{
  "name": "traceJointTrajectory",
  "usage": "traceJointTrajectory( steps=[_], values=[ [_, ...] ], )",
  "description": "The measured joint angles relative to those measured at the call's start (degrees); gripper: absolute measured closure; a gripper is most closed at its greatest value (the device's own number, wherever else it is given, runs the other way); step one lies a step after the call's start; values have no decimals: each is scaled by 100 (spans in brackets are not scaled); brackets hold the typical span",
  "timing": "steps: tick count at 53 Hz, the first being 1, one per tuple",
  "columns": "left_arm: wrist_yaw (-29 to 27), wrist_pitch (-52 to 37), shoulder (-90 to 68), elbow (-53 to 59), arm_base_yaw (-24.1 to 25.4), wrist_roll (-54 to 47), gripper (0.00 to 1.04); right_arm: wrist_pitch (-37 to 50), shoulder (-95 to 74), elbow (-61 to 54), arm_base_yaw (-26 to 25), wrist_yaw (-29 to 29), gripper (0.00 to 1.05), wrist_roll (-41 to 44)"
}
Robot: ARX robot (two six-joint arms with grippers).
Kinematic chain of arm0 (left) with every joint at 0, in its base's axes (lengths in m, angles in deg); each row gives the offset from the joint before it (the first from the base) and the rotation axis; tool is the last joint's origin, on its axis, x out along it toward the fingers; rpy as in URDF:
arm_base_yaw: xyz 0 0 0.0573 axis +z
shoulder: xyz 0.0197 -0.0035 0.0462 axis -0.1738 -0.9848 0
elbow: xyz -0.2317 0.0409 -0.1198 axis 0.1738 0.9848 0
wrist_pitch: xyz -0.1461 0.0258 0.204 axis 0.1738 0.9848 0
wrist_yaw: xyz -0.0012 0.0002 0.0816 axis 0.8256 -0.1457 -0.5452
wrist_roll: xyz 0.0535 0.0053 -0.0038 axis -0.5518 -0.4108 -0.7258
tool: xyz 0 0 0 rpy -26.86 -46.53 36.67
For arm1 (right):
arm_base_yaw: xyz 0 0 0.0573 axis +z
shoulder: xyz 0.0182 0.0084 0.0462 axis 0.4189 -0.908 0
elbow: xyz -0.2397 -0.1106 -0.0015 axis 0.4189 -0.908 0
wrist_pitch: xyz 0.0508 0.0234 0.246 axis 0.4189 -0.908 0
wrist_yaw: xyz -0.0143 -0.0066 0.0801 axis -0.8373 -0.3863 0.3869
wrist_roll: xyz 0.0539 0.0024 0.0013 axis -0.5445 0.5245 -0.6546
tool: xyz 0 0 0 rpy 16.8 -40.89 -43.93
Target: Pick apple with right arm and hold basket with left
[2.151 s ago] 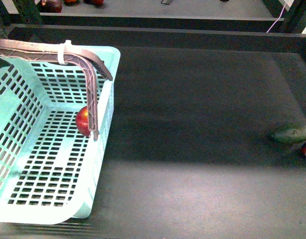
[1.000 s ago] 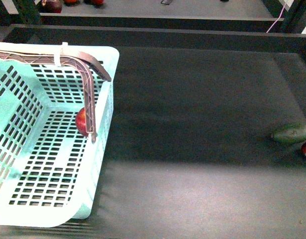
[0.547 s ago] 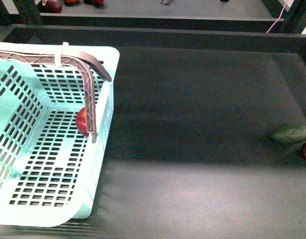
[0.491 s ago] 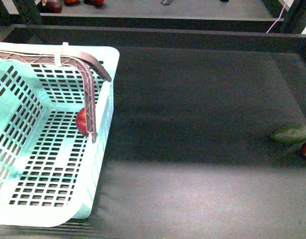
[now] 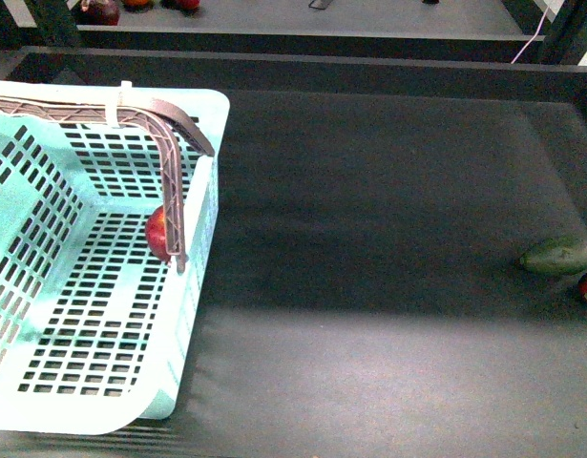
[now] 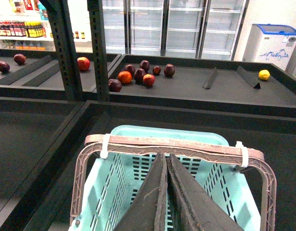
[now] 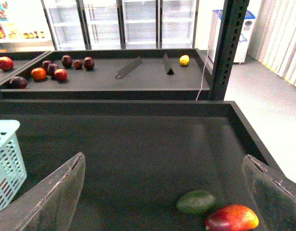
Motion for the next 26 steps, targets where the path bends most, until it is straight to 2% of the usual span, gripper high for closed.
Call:
traceJointTrajectory(
  steps=[26],
  values=[
    [0, 977, 990, 0, 0, 0, 102, 0, 0, 0, 0, 0, 9, 0]
  ],
)
